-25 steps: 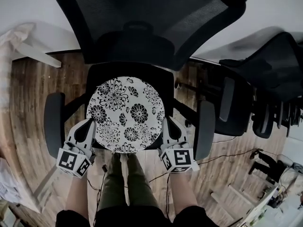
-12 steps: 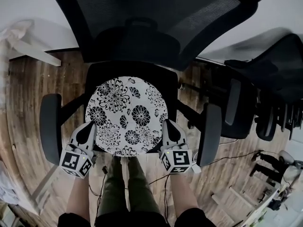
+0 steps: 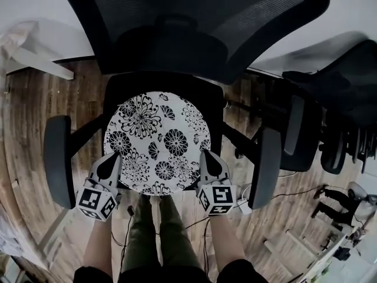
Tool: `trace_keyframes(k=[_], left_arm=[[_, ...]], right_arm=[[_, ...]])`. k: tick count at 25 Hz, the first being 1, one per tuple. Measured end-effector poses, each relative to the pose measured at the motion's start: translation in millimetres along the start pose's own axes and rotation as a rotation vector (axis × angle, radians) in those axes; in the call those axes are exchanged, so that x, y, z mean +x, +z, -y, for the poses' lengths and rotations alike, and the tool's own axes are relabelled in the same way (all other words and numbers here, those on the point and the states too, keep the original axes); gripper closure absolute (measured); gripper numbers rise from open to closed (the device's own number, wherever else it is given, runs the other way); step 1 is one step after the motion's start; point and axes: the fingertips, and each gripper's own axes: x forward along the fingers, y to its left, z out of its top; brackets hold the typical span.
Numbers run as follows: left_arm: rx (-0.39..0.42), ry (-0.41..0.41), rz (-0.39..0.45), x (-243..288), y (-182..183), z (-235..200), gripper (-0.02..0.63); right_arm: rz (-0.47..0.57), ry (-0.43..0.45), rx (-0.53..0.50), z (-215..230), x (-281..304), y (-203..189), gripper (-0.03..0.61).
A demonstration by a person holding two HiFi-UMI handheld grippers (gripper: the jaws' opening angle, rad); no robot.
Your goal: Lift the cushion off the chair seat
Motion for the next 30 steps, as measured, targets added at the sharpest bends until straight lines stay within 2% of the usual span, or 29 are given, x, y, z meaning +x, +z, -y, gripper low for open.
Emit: trace_keyframes(k=[16,30], left_arm=[[-0.045,0.043,-0.121,14.3,-58.0,-19.3,0.604],[-0.083,0.088,-0.158,16.7,-76.3,-28.8,0.603]], right_arm=[[-0.091,-0.005,0.025,-1.0,14.5,-56.1,0.561],[-0.107,0.0,0.036,-1.3,16.9,-68.8,0.561]])
